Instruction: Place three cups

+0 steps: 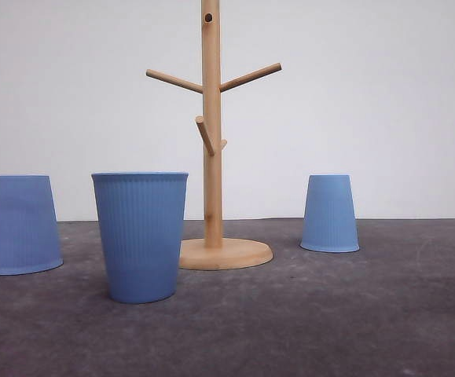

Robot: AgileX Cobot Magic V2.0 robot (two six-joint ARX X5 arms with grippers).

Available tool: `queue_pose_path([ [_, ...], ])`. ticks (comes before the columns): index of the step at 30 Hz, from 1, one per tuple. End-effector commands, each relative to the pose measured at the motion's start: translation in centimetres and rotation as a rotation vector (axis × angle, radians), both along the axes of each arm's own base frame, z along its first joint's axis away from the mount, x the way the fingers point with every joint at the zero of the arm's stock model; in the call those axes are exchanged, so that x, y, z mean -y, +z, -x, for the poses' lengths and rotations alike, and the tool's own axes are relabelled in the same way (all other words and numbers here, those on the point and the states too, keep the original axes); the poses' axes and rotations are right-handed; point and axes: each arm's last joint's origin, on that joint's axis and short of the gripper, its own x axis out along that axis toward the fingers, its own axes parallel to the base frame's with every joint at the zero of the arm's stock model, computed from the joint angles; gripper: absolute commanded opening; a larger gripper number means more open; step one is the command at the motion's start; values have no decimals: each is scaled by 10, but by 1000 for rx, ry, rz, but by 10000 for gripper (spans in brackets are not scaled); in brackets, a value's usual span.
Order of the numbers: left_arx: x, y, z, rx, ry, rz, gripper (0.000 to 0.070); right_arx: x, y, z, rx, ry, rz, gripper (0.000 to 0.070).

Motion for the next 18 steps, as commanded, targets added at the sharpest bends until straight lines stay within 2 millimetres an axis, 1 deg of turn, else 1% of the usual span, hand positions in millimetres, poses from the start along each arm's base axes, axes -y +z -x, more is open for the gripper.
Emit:
queue_pose_path([
  [1,1,5,-2,26,-11,-6,3,-1,5,-2,9,-8,-9,6],
  [4,1,5,-2,28,-15,-9,3,-2,3,-5,-16,3,-8,6],
  [9,1,5,-2,31,-18,-13,3,-7,2,-8,-38,122,-65,6],
  [15,1,7,-3,50,-18,-7,3,-14,10,-7,-14,350,-250,6],
  [18,1,8,-4,68,-18,-2,3,-16,12,-6,-7,412,-303,6],
])
